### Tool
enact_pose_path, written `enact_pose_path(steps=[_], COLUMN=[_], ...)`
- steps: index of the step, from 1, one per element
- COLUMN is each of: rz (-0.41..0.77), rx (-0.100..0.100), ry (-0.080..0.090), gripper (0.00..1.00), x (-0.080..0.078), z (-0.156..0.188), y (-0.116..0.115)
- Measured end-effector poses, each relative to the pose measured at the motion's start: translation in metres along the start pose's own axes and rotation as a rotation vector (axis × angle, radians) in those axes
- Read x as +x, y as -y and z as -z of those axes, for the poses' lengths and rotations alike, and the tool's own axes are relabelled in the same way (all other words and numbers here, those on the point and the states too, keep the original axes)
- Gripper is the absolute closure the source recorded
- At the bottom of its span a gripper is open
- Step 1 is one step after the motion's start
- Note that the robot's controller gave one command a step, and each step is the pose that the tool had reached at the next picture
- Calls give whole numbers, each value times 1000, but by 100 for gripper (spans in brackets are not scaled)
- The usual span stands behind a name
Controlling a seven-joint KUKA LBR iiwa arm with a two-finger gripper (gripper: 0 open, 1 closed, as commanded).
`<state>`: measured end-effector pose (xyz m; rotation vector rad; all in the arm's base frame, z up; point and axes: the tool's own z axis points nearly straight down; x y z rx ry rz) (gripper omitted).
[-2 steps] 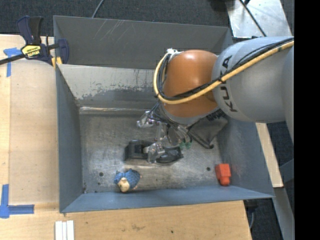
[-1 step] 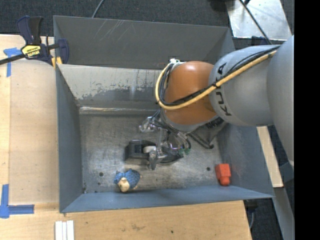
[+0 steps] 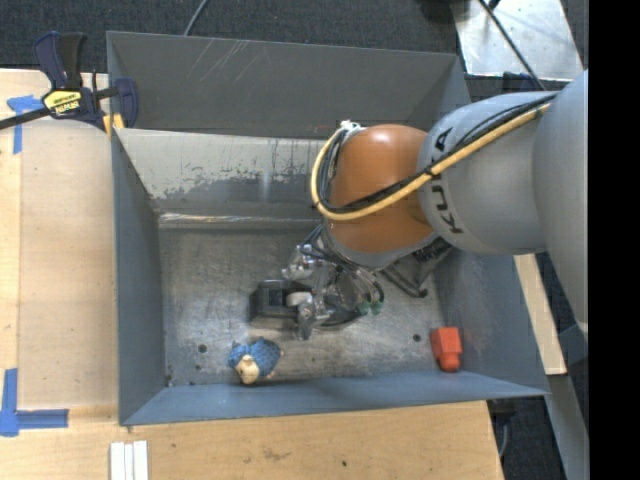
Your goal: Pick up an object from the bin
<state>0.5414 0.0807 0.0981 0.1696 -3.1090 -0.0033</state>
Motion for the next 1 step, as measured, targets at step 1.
enact_pose_path(steps=[1], rz=[25], rx=[4], ry=[32], gripper=[100], x=[4], z=[130], y=[-29])
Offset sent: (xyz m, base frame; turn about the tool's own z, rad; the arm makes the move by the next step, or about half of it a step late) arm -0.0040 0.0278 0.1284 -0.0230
